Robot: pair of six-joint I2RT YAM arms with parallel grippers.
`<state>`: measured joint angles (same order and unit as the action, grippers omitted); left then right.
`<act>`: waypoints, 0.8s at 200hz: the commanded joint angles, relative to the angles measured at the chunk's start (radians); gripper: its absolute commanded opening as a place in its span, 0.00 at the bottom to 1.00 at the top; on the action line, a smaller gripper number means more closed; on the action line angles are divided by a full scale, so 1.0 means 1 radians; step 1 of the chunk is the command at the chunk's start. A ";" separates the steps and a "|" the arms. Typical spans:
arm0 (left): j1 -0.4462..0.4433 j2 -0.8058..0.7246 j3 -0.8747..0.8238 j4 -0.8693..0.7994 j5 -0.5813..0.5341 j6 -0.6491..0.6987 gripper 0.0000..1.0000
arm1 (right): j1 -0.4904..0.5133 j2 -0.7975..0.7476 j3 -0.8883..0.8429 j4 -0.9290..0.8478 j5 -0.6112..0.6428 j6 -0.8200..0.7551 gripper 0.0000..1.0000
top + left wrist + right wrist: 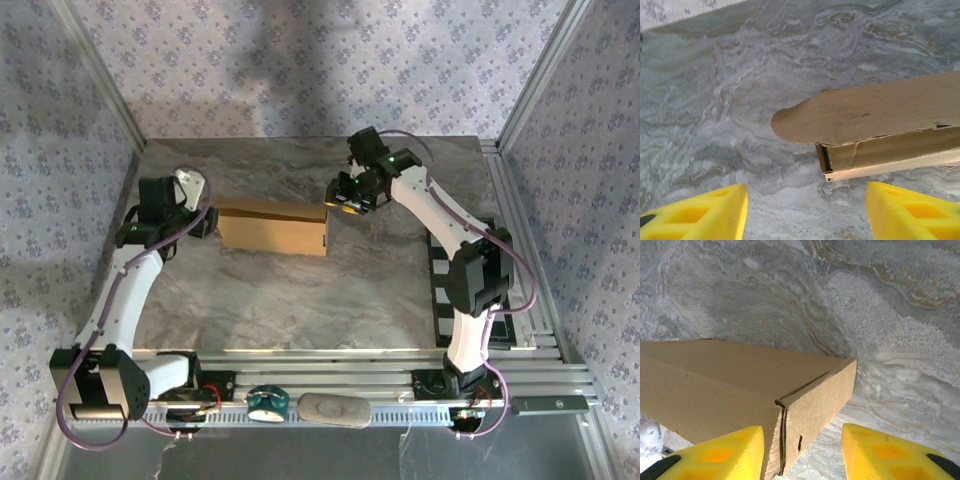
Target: Fold the paper box
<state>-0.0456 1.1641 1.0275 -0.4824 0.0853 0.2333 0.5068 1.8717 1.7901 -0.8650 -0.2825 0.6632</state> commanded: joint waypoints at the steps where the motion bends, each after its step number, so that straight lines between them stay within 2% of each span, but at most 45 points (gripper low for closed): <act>1: 0.004 -0.028 -0.005 0.076 0.092 0.080 0.63 | 0.021 -0.081 0.028 0.038 0.069 -0.104 0.47; 15: 0.004 -0.036 -0.009 0.100 0.092 0.026 0.63 | 0.065 -0.133 0.002 0.127 0.117 -0.230 0.48; 29: 0.019 -0.034 0.003 0.116 0.086 -0.070 0.65 | 0.123 -0.190 -0.083 0.254 0.116 -0.467 0.50; 40: 0.038 -0.024 0.026 0.130 0.075 -0.214 0.69 | 0.168 -0.242 -0.179 0.370 0.110 -0.653 0.51; 68: 0.063 0.022 0.078 0.123 0.095 -0.631 0.68 | 0.193 -0.312 -0.367 0.560 -0.015 -1.093 0.59; 88: 0.064 0.051 0.085 0.067 0.073 -0.882 0.59 | 0.193 -0.303 -0.412 0.580 -0.063 -1.368 0.76; 108: 0.065 0.054 0.089 0.009 0.091 -1.009 0.50 | 0.150 -0.231 -0.297 0.484 -0.125 -1.434 0.91; 123: 0.065 0.049 0.112 -0.077 0.065 -1.079 0.51 | 0.106 -0.151 -0.158 0.333 -0.239 -1.427 0.99; 144: 0.062 0.029 0.127 -0.143 0.076 -1.132 0.50 | 0.072 -0.087 -0.064 0.232 -0.335 -1.431 1.00; 160: 0.062 0.009 0.139 -0.180 0.072 -1.136 0.49 | 0.073 -0.042 -0.022 0.191 -0.314 -1.432 1.00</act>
<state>0.0132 1.2133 1.1172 -0.5560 0.1535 -0.7940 0.5823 1.7844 1.6924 -0.5316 -0.5068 -0.7013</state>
